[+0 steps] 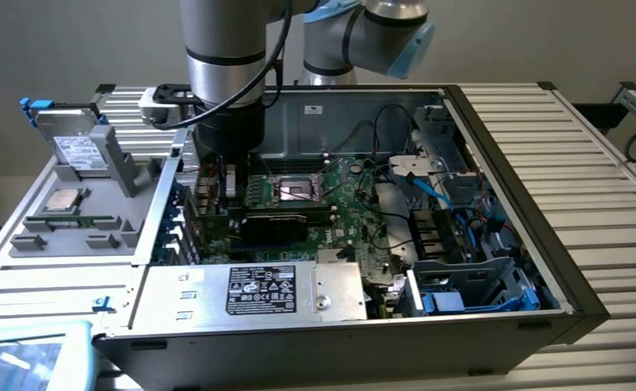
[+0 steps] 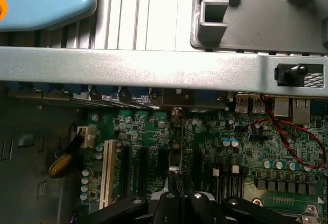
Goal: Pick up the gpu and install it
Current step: 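Press down on the gpu until it lock into place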
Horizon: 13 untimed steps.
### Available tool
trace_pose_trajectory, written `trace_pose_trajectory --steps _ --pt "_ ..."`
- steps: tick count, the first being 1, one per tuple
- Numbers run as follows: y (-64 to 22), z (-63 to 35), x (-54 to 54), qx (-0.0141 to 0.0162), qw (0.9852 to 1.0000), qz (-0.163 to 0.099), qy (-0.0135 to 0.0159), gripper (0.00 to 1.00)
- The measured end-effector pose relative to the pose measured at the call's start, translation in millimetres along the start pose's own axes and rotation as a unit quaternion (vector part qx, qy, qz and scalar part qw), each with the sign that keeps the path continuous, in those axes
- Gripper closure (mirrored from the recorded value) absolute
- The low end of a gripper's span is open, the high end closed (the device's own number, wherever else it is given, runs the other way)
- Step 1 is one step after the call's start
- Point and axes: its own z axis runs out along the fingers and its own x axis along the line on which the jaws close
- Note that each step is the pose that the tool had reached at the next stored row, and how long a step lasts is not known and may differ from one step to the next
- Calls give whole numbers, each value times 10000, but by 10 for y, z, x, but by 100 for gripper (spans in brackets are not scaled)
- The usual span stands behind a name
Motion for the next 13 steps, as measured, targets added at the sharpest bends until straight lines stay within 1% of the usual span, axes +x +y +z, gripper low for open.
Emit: trace_pose_trajectory --steps 11,13 --pt "0 0 3 0 10000 0 0 88" --pt "1 1 17 0 10000 -1 1 88"
